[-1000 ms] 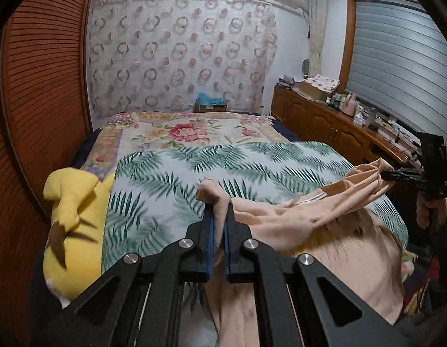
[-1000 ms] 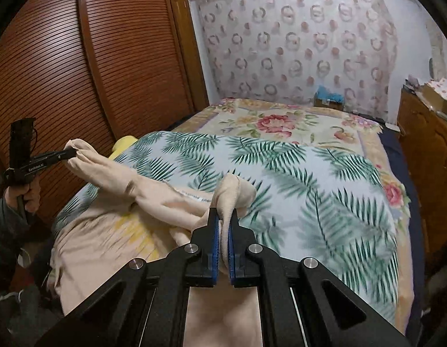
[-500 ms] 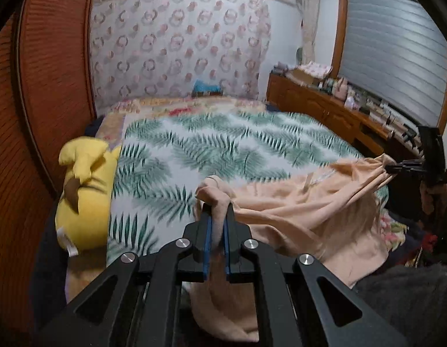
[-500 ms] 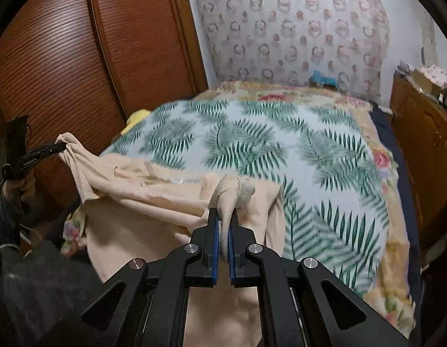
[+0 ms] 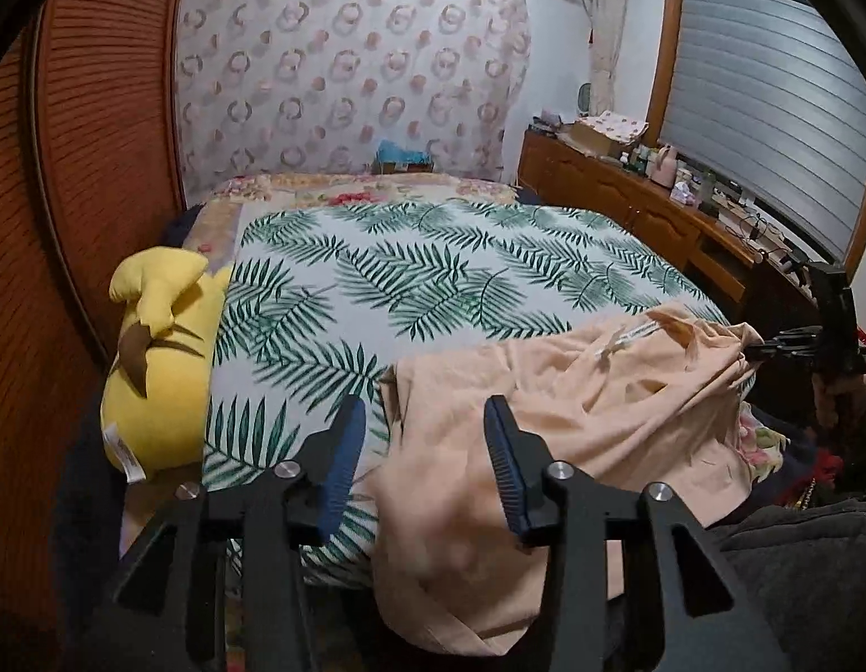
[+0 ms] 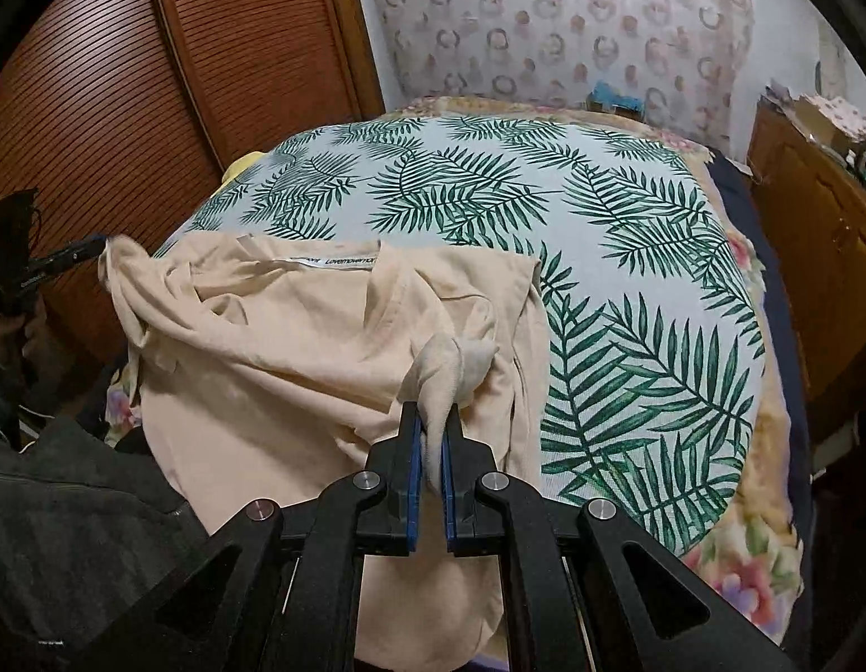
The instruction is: Fold small clothes
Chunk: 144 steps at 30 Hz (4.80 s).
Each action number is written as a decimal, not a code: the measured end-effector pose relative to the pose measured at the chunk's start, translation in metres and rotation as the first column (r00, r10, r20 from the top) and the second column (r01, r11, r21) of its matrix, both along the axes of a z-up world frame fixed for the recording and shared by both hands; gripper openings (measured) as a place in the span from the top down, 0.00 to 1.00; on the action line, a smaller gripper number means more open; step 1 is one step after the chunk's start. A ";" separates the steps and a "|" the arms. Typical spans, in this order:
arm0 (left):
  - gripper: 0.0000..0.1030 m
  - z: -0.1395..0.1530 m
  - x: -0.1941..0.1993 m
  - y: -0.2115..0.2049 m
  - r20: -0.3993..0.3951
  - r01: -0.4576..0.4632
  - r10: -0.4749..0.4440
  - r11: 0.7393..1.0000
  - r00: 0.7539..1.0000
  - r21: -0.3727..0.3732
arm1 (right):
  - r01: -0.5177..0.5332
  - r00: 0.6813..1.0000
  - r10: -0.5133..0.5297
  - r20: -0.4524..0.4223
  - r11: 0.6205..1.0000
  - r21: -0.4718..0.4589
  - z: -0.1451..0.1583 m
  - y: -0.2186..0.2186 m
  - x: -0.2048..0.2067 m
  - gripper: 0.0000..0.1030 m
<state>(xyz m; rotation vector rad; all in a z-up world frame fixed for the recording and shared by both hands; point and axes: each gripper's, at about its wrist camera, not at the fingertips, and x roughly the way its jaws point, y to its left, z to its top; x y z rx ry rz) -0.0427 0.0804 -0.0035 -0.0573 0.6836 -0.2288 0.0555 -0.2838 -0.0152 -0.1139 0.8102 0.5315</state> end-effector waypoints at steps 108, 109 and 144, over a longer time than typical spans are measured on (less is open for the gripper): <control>0.76 0.160 0.213 0.008 0.360 -0.119 0.091 0.991 0.929 0.058 | 0.100 0.811 -0.096 0.577 0.995 0.024 0.157 0.047 0.118 0.90; 0.72 0.145 0.230 0.010 0.330 -0.122 0.091 0.990 0.940 0.075 | 0.121 0.846 -0.104 0.524 0.993 0.003 0.139 0.055 0.149 0.85; 0.55 -0.061 0.096 -0.073 -0.130 0.153 -0.156 0.988 0.979 -0.026 | 0.156 0.982 -0.149 0.113 0.986 -0.056 -0.088 0.020 0.083 0.59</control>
